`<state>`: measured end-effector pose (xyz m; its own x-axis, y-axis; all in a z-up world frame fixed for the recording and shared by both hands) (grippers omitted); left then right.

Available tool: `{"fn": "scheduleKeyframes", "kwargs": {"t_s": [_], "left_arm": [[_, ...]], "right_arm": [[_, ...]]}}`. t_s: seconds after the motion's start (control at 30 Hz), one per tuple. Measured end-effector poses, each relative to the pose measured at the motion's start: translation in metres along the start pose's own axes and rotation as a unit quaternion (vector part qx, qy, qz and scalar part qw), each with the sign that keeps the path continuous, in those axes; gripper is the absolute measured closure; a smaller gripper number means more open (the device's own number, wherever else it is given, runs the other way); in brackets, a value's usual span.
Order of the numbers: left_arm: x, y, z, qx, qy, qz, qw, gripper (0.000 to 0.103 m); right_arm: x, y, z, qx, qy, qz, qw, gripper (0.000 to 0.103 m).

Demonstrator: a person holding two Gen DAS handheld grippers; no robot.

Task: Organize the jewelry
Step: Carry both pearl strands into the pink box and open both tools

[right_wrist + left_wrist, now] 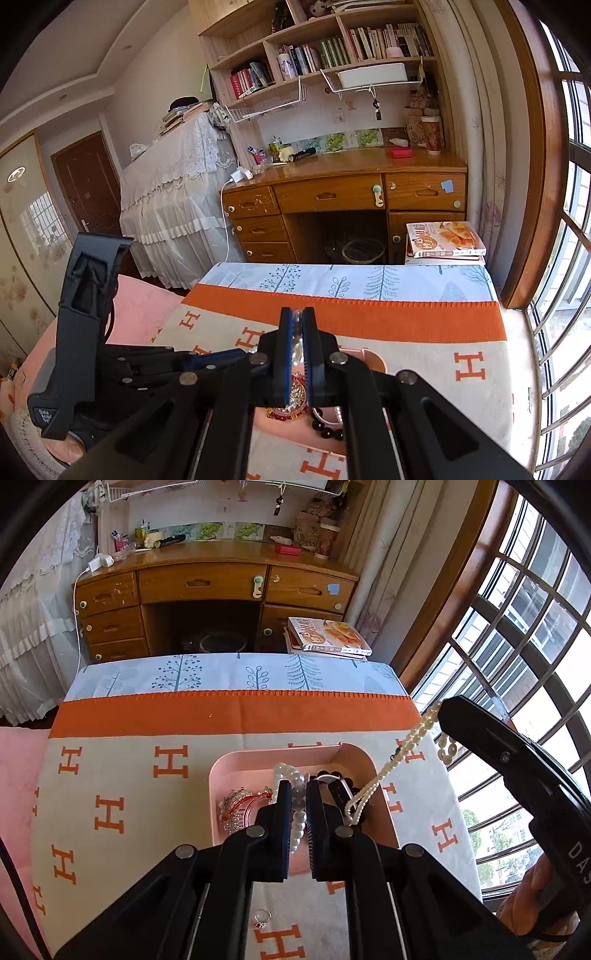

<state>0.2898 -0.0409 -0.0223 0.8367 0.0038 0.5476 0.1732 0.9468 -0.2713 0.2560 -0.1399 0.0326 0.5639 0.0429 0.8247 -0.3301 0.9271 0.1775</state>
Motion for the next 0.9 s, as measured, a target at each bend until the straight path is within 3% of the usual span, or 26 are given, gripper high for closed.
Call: {"fn": "scheduleKeyframes", "kwargs": {"t_s": [0.27, 0.53, 0.9], "left_arm": [[0.001, -0.004, -0.002, -0.005, -0.001, -0.001, 1.0000, 0.098], [0.001, -0.007, -0.004, -0.008, 0.000, -0.002, 1.0000, 0.098], [-0.003, -0.035, -0.011, -0.027, 0.009, -0.026, 0.9993, 0.098]], "right_arm": [[-0.015, -0.016, -0.024, -0.005, 0.034, -0.025, 0.999, 0.098], [-0.044, -0.030, -0.050, 0.018, 0.106, -0.066, 0.992, 0.097], [-0.061, -0.047, -0.028, 0.019, 0.089, -0.101, 0.991, 0.097]]}}
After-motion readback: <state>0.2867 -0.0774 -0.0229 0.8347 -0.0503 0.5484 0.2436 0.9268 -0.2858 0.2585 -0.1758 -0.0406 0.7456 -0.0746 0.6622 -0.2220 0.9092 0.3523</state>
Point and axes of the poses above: each gripper's, at about its wrist camera, not at the fingertips, and z roughly against the way its jaws point, y to its left, x to its top, the point moved 7 cm from there along -z, roughly the way its jaws point, and after that the axes turned 4 degrees about z, right-handed, at the moved point
